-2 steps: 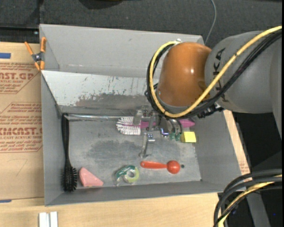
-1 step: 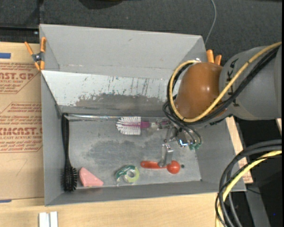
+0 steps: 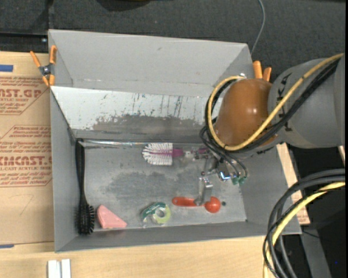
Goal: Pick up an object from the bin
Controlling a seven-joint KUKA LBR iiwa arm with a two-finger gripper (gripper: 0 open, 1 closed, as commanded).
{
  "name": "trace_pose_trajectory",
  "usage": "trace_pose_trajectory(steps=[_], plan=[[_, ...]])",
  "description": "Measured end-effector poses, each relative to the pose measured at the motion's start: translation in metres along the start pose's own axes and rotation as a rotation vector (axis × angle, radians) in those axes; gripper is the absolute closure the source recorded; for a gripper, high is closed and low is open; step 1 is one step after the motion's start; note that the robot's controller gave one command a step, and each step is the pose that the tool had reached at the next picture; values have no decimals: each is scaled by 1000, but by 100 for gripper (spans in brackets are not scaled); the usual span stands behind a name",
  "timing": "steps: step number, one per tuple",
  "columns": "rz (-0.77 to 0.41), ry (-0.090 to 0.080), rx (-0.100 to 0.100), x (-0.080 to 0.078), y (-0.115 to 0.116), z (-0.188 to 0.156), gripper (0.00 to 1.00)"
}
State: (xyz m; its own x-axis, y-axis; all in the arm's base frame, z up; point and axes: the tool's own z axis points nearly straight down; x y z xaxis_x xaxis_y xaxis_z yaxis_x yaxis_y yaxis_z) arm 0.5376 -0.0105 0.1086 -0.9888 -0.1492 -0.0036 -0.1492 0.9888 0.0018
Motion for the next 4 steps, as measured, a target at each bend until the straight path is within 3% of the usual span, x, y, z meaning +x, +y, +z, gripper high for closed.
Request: trace_pose_trajectory(steps=[1, 2, 3, 4], plan=[[-30, 8, 2, 26, -48, 41, 0], [-96, -6, -2, 23, -38, 39, 100], [-96, -6, -2, 23, -38, 39, 100], [-102, 6, -5, 23, -38, 17, 100]])
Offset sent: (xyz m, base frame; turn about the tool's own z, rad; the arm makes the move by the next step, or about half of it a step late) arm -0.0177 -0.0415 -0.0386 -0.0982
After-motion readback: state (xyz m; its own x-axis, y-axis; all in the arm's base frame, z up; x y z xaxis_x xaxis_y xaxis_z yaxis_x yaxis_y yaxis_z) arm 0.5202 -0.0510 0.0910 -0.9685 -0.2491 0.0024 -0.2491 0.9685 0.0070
